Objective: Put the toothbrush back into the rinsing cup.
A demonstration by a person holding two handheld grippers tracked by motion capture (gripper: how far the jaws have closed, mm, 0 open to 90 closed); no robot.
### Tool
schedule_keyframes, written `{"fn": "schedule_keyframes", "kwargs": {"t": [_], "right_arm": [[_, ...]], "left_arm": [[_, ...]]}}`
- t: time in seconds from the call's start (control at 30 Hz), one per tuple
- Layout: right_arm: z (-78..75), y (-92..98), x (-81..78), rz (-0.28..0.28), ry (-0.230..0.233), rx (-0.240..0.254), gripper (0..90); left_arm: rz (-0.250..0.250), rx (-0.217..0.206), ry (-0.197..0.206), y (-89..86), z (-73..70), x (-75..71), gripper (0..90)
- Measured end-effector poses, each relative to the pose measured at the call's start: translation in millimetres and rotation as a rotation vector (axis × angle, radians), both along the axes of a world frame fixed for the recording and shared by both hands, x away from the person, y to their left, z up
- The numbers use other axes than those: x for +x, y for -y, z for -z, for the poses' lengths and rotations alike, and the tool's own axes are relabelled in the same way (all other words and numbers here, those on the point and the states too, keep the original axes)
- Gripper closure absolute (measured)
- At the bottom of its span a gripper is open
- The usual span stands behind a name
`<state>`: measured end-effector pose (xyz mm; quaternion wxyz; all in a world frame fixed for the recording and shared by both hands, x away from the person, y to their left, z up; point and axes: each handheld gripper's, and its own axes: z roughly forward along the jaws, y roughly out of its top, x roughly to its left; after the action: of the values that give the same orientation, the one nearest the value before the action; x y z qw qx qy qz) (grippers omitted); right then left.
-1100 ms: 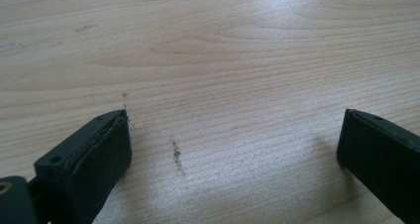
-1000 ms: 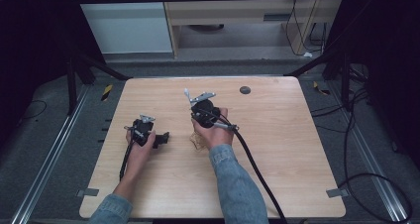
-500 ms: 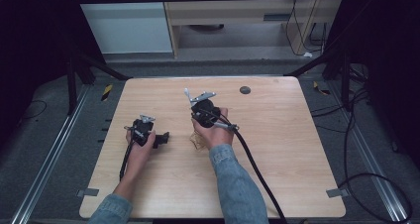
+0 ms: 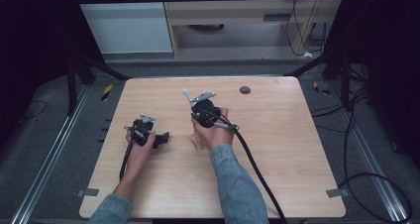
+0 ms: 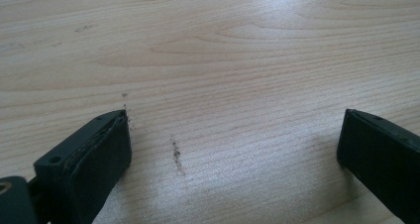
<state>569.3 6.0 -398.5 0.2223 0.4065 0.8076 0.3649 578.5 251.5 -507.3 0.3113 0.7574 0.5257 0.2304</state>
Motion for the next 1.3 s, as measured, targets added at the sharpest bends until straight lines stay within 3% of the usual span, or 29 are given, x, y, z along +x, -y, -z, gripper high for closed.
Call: {"fn": "schedule_keyframes", "kwargs": {"t": [0.53,1.3], "right_arm": [[-1.8,0.5,-1.0,0.003,0.007,0.002,61.2],[-8.4,3.4,-4.1,0.036,0.039,0.013,32.8]], "left_arm": [[-0.001,-0.002,0.001,0.1,0.1,0.1,0.0],[0.000,-0.002,0.000,0.2,0.1,0.1,0.0]]}}
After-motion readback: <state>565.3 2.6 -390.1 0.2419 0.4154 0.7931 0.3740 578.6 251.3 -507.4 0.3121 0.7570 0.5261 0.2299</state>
